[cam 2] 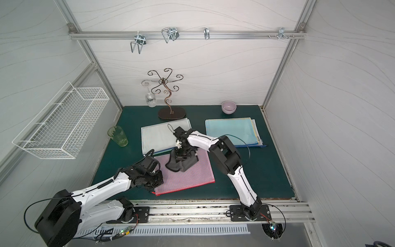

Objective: Wipe the document bag
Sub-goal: Wipe the dirt from the document bag, then place the cleaning item at the center of the board.

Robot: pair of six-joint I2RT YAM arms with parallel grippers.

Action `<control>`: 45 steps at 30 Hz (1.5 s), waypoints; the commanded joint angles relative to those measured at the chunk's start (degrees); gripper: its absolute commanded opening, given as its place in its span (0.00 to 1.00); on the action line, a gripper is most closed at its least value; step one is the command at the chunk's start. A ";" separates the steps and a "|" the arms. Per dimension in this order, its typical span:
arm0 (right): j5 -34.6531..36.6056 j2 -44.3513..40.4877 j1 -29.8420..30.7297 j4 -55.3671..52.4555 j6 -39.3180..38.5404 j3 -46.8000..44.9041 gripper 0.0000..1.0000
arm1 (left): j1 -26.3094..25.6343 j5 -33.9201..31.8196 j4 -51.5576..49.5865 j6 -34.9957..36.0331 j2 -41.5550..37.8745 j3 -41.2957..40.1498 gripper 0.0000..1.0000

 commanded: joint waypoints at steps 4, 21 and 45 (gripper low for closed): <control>21.85 -9.11 -0.20 -13.96 -10.64 -3.23 0.00 | 0.14 -1.10 -0.65 -0.17 2.57 -0.50 0.00; -8.78 -9.11 2.89 -2.54 -3.60 -22.02 0.00 | 0.21 -3.26 -3.56 2.46 1.93 0.07 0.00; 10.82 -43.91 -28.69 -5.85 3.15 -51.08 0.37 | 0.58 -3.97 -5.64 7.15 -0.67 7.25 0.00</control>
